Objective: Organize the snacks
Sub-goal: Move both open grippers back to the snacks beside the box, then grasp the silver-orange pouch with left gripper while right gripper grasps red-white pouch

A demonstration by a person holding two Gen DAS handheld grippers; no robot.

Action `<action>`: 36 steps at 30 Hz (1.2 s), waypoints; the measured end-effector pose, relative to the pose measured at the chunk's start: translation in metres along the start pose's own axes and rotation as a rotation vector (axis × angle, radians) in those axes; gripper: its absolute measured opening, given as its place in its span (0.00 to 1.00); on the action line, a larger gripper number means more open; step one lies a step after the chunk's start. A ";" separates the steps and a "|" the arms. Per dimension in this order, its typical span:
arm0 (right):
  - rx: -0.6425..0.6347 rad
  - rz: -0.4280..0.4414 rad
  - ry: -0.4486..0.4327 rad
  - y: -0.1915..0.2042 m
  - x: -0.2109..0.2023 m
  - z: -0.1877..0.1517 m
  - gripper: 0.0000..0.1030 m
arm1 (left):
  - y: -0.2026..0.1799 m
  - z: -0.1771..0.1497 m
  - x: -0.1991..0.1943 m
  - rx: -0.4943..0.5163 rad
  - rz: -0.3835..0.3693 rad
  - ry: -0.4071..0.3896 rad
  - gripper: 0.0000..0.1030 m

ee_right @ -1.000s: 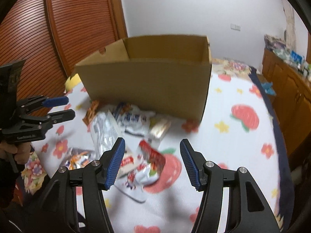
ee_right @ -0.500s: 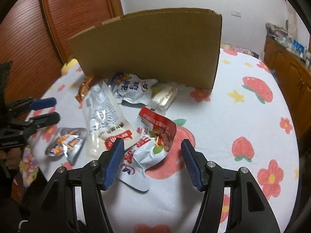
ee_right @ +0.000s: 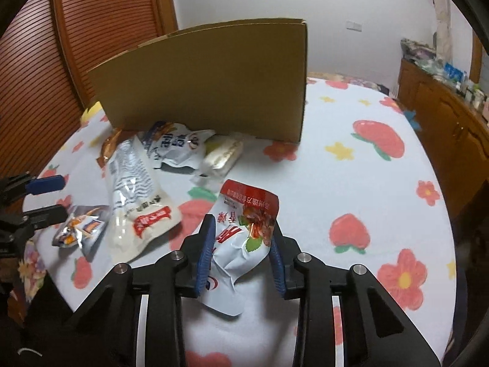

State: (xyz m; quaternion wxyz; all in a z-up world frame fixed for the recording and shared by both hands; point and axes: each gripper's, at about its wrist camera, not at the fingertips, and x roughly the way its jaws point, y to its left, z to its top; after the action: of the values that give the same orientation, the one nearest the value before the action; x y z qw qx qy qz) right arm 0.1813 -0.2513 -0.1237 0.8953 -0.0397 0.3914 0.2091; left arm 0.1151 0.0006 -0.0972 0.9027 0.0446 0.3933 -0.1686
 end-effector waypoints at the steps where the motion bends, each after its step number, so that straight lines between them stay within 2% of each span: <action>1: 0.009 0.007 -0.012 -0.001 0.000 -0.001 0.37 | -0.001 -0.001 0.000 0.007 0.002 0.003 0.61; 12: -0.009 -0.027 -0.033 0.004 0.003 -0.003 0.39 | -0.013 -0.005 0.004 0.086 0.000 0.060 0.66; 17: -0.013 -0.031 -0.036 0.005 0.004 -0.004 0.39 | -0.021 -0.006 0.022 0.130 0.068 0.115 0.67; 25: -0.067 -0.077 -0.031 0.015 0.006 -0.005 0.42 | -0.020 0.003 0.034 0.093 0.006 0.127 0.68; 28: -0.057 -0.066 -0.030 0.013 0.007 -0.005 0.42 | -0.019 0.005 0.037 0.081 -0.014 0.124 0.68; 32: -0.060 -0.068 -0.031 0.013 0.006 -0.005 0.42 | -0.019 0.003 0.033 0.088 -0.024 0.105 0.58; 36: -0.059 -0.067 -0.032 0.013 0.006 -0.005 0.42 | -0.017 -0.001 0.029 0.098 -0.022 0.108 0.57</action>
State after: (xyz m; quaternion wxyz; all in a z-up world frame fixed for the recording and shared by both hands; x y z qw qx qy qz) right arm 0.1763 -0.2386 -0.1304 0.9063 -0.0759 0.3693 0.1911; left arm 0.1266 -0.0226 -0.1181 0.8751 0.0935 0.4330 -0.1950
